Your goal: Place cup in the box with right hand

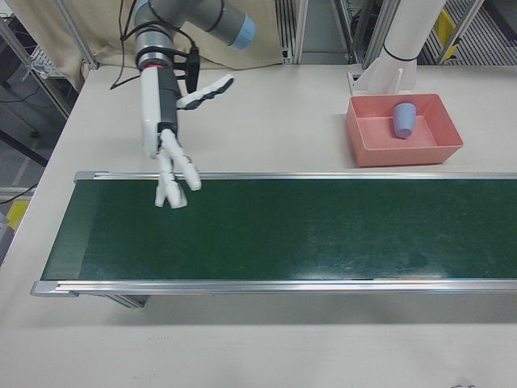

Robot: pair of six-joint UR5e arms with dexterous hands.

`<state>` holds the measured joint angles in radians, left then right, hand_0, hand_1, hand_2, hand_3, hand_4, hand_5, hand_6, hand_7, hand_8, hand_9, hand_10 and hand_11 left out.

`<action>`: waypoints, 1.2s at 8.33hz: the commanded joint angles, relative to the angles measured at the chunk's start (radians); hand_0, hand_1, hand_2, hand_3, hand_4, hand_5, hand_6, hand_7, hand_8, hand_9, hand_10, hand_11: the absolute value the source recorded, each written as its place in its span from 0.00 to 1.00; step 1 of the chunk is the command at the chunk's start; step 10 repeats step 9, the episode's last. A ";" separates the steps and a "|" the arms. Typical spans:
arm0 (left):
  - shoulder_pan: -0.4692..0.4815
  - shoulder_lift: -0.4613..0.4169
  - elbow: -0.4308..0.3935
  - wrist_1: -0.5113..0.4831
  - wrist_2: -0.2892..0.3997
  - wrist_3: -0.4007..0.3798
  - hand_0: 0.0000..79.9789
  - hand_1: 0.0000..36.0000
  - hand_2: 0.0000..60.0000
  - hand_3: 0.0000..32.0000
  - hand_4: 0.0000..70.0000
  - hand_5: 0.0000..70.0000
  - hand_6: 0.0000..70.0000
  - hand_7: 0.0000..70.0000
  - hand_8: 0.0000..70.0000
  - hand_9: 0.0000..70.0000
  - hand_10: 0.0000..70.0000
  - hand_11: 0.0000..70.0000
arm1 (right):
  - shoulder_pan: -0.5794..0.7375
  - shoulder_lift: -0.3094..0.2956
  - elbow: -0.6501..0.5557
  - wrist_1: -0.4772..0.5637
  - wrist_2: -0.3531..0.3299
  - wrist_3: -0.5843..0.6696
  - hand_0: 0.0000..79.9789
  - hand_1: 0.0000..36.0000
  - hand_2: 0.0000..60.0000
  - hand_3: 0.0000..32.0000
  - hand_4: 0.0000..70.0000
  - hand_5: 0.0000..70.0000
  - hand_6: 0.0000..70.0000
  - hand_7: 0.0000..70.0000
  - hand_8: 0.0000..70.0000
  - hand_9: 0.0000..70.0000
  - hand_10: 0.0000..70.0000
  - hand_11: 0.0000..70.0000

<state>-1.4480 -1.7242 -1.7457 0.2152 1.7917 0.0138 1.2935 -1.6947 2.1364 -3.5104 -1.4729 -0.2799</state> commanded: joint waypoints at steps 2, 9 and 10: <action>0.000 0.000 0.002 0.000 0.000 0.000 0.00 0.00 0.00 0.00 0.00 0.00 0.00 0.00 0.00 0.00 0.00 0.00 | 0.303 -0.144 -0.260 0.330 -0.102 0.110 0.43 0.09 0.00 0.00 0.00 0.03 0.08 0.28 0.12 0.22 0.00 0.01; 0.000 0.000 0.000 0.001 0.000 0.000 0.00 0.00 0.00 0.00 0.00 0.00 0.00 0.00 0.00 0.00 0.00 0.00 | 0.334 -0.131 -0.280 0.329 -0.102 0.116 0.47 0.11 0.00 0.00 0.00 0.04 0.08 0.30 0.14 0.23 0.00 0.01; 0.000 0.000 0.000 0.001 0.000 0.000 0.00 0.00 0.00 0.00 0.00 0.00 0.00 0.00 0.00 0.00 0.00 0.00 | 0.334 -0.131 -0.280 0.329 -0.102 0.116 0.47 0.11 0.00 0.00 0.00 0.04 0.08 0.30 0.14 0.23 0.00 0.01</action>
